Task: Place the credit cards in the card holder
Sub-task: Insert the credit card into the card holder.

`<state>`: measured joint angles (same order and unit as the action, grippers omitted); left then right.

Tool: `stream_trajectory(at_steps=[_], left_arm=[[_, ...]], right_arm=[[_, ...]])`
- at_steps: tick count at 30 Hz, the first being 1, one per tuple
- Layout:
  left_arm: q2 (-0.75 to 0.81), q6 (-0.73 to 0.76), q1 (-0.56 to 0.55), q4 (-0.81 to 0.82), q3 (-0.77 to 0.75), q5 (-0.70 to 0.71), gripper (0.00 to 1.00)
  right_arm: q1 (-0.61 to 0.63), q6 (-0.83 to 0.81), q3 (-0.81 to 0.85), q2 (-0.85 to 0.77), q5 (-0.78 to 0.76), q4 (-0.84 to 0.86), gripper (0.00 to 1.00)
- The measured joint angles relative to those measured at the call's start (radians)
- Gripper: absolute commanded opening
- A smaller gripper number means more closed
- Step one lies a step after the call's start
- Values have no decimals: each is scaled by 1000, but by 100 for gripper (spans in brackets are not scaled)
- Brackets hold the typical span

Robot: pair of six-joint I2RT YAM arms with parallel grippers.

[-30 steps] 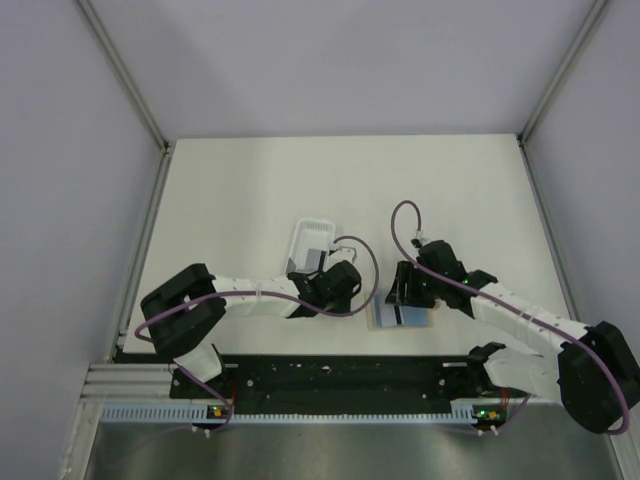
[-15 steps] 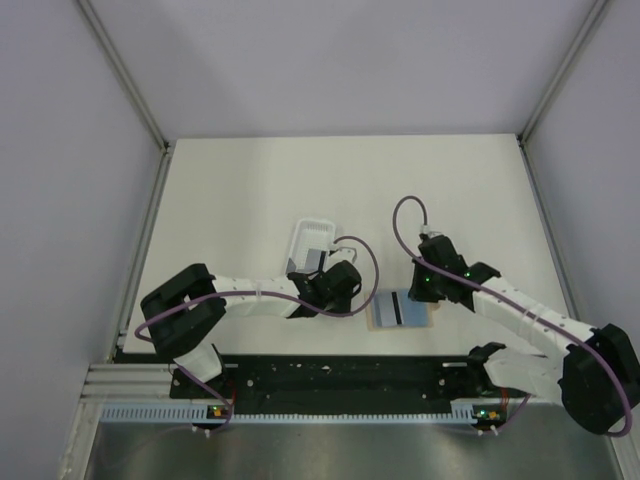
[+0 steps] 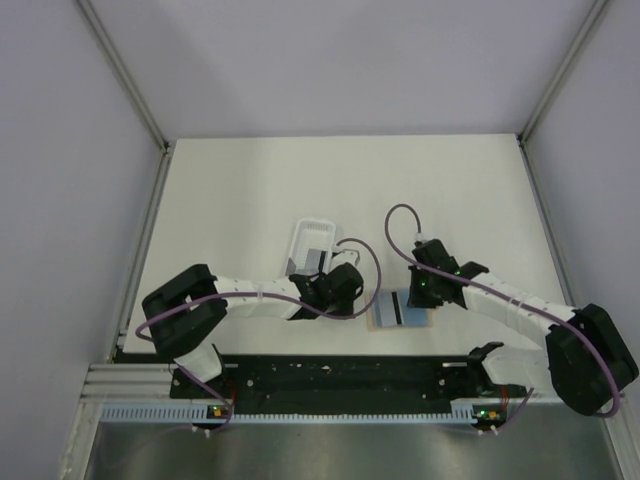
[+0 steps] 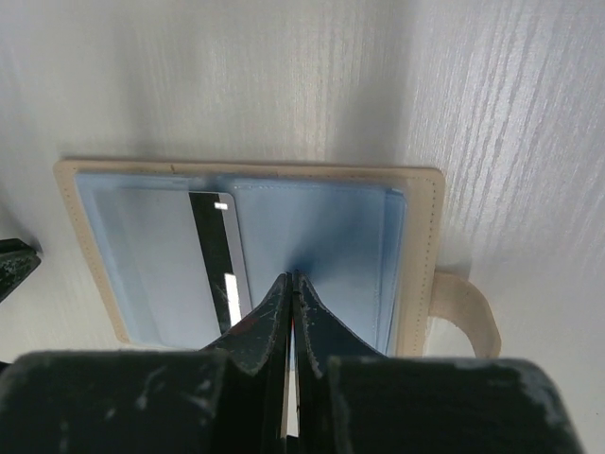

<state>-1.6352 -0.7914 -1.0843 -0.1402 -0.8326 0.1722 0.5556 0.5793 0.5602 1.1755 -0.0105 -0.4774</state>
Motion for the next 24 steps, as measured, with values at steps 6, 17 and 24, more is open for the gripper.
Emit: stream_trajectory(at_steps=[6, 17, 24], left_arm=[[-7, -3, -6, 17, 0, 0, 0], [-24, -4, -11, 27, -15, -8, 0], [-25, -4, -11, 27, -16, -8, 0]], right_arm=[[18, 6, -4, 39, 8, 33, 0], [94, 39, 7, 95, 39, 118, 0], [127, 66, 11, 108, 38, 134, 0]])
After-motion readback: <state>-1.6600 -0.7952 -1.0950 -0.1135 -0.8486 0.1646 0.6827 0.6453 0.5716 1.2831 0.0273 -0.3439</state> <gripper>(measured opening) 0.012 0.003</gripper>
